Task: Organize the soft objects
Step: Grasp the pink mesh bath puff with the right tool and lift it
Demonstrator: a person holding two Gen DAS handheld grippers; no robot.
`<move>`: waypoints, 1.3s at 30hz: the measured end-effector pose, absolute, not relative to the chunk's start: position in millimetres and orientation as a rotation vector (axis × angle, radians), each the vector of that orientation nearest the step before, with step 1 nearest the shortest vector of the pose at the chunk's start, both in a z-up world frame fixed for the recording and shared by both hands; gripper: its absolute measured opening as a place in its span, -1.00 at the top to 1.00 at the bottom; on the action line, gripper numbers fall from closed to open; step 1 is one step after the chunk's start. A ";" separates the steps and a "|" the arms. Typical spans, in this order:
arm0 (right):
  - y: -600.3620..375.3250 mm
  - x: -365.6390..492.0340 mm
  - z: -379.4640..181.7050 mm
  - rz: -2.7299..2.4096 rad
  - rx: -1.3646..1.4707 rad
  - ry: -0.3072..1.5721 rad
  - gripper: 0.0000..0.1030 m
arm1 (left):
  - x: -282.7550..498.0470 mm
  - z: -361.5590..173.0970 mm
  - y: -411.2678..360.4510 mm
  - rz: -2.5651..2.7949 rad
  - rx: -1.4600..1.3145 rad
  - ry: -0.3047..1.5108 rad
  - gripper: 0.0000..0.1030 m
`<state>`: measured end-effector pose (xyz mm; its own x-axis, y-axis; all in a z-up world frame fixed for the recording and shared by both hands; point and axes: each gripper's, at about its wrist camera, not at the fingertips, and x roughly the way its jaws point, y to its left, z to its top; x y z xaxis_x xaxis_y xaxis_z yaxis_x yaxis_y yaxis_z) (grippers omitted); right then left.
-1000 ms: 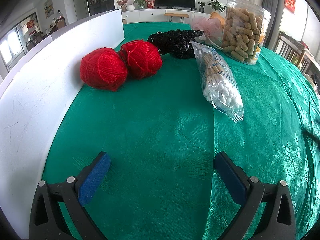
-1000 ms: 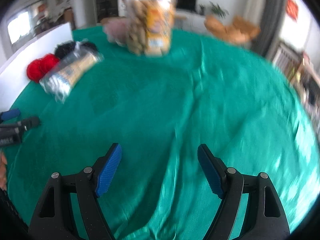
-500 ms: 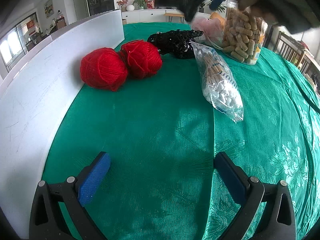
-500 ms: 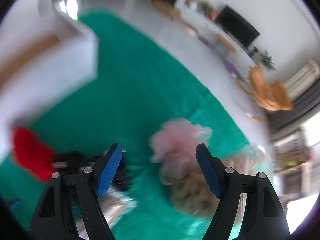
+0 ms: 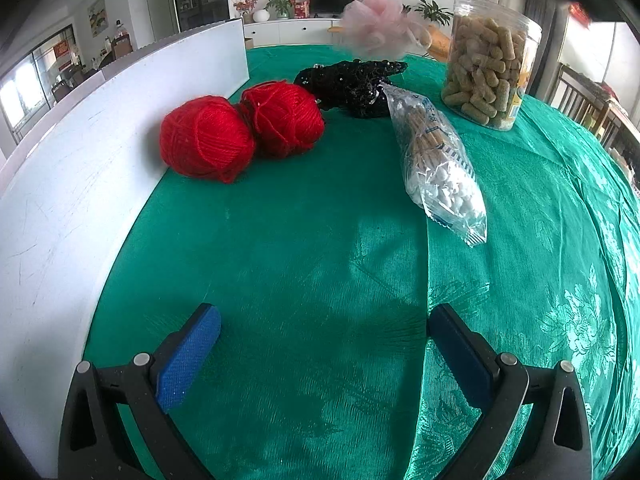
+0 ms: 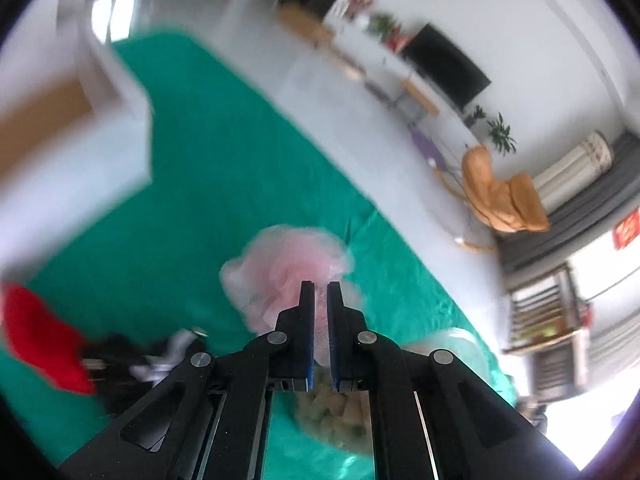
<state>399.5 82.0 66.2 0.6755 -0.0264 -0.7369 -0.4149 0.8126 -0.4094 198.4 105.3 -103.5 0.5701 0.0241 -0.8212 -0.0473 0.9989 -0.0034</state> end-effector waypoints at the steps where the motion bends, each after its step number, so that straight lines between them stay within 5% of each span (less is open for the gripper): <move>1: 73.4 389.4 78.3 0.261 -0.550 0.801 0.87 | 198.1 -103.5 105.5 0.041 -0.026 0.963 -1.00; 7: -25.6 317.1 113.6 0.302 -0.282 0.771 0.85 | 198.7 -103.1 105.4 0.045 -0.027 0.963 -1.00; 10: -52.8 295.4 107.2 0.316 -0.242 0.787 0.66 | 199.0 -102.6 105.2 0.048 -0.028 0.962 -1.00; 11: -55.8 290.6 105.7 0.335 -0.237 0.791 0.47 | 196.7 -101.9 106.5 0.047 -0.028 0.961 -1.00; 12: -56.1 287.8 105.2 0.348 -0.239 0.784 -0.05 | 196.5 -102.1 106.5 0.048 -0.028 0.961 -1.00; 13: -53.9 286.4 104.5 0.359 -0.241 0.769 -0.34 | 197.0 -102.1 106.6 0.048 -0.028 0.960 -1.00; 25: 99.4 412.4 11.3 0.387 -0.381 0.972 -0.31 | 197.8 -102.6 105.9 0.047 -0.028 0.960 -1.00; 31: 96.1 477.0 -39.9 0.229 -0.262 1.097 -0.30 | 196.5 -102.9 105.4 0.045 -0.028 0.960 -1.00; 32: 92.5 480.5 -45.1 0.229 -0.232 1.117 -0.25 | 197.0 -102.9 105.1 0.044 -0.028 0.960 -1.00; 33: 87.3 481.7 -47.0 0.210 -0.212 1.120 0.32 | 196.8 -102.9 105.1 0.044 -0.028 0.960 -1.00; 34: 83.0 479.9 -44.2 0.206 -0.185 1.105 0.63 | 197.1 -102.8 104.9 0.044 -0.028 0.960 -1.00; 39: 68.8 440.5 3.5 0.347 -0.059 0.972 0.78 | 197.6 -103.2 104.9 0.047 -0.030 0.959 -1.00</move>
